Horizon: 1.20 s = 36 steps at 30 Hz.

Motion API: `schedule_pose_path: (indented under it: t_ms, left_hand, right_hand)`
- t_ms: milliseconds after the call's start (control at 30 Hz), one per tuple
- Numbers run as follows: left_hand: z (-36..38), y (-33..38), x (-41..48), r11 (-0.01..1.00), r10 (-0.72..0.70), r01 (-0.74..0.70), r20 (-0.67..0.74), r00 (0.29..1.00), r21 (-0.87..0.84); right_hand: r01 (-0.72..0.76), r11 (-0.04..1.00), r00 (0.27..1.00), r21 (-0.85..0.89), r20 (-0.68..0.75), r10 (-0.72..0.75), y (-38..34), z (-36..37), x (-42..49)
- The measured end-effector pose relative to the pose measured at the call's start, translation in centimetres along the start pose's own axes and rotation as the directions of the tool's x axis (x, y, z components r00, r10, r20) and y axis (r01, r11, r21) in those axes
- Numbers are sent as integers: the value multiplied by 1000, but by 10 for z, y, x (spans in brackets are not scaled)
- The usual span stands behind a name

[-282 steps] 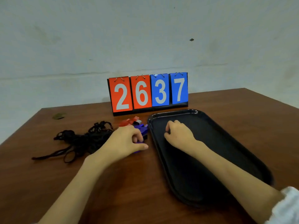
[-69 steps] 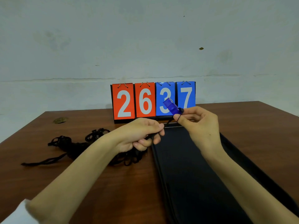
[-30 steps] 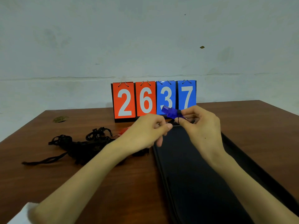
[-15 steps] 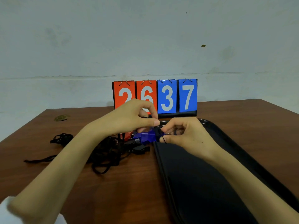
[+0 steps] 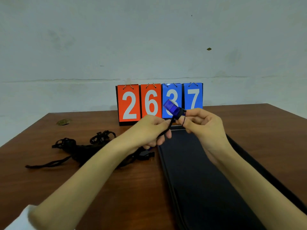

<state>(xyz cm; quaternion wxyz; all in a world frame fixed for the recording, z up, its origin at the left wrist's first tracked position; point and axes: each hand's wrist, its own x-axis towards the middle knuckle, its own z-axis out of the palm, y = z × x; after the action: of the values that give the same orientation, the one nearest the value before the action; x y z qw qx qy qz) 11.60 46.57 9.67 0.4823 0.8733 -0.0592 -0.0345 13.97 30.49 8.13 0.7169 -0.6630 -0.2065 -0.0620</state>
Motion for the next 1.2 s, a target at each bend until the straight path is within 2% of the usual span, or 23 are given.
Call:
schedule_pose_path:
  t_ms: [67, 167, 267, 433, 533, 600, 767, 867, 967, 1067, 1200]
  left_hand:
    - [9, -2, 3, 999, 11, -9, -63, 998, 39]
    - [15, -5, 5, 989, 112, -96, -144, 983, 115]
    - [17, -2, 2, 970, 184, -158, -133, 974, 187]
    - [7, 5, -5, 900, 239, -158, -156, 958, 406]
    - [-6, 8, -7, 878, 261, -145, -201, 944, 457]
    - [-13, 11, -7, 874, 253, -146, -176, 951, 464]
    - [-23, 14, -10, 881, 197, -200, 52, 979, 429]
    - [-29, 13, -11, 870, 231, -220, 30, 972, 441]
    - [-36, 10, -9, 888, 263, -242, -2, 965, 391]
    - [-41, 9, -9, 938, 244, -240, 17, 970, 248]
    - [-41, 8, -11, 987, 150, -153, 54, 987, 54]
  right_hand:
    - [11, 1000, 998, 14, -68, -10, 2, 2, 0]
    - [6, 1000, 981, -6, -193, -7, 6, 1, 1]
    - [-38, 994, 963, -105, -269, 8, 10, -3, 4]
    - [-19, 950, 970, -313, -235, -58, 14, -3, 4]
    - [1, 898, 979, -440, -183, -91, 15, -1, 2]
    - [7, 865, 988, -501, -132, -85, 15, 2, 1]
    - [60, 812, 998, -580, 34, -50, 13, 5, -4]
    - [77, 831, 987, -551, 158, 14, 11, 6, -5]
    - [73, 890, 959, -451, 276, 61, 8, 7, -5]
    - [61, 923, 943, -381, 326, 72, 5, 5, -5]
    - [-2, 958, 938, -288, 330, 102, 1, 4, -4]
